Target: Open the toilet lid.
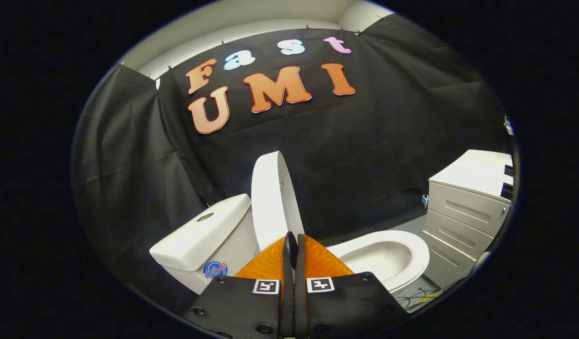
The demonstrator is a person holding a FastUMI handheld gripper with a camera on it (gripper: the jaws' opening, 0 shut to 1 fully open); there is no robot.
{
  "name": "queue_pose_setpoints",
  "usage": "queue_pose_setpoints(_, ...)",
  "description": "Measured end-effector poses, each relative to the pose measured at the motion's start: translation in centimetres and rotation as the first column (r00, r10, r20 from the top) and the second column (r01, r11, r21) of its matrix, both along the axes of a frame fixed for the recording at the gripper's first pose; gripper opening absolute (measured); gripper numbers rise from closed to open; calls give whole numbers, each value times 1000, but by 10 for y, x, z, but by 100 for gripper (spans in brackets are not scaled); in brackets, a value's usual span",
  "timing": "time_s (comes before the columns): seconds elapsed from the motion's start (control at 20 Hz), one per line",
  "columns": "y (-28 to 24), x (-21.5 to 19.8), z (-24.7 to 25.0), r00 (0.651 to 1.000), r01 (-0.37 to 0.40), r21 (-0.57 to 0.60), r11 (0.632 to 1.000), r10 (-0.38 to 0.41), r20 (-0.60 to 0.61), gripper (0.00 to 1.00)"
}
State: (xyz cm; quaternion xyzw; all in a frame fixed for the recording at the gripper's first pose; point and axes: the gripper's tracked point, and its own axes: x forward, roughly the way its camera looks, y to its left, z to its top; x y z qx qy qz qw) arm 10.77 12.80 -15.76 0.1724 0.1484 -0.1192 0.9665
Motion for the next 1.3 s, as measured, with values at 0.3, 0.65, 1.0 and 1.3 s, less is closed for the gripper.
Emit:
queue_pose_setpoints(0.3,32,8,1,998,-63,-60,996,61,-26,8)
queue_pose_setpoints(0.65,58,15,1,993,-102,-101,990,96,-62,8)
queue_pose_setpoints(1.0,78,20,-2,989,-136,-103,985,128,-78,8)
queue_pose_setpoints(1.3,87,20,-3,985,-156,-136,978,145,-89,8)
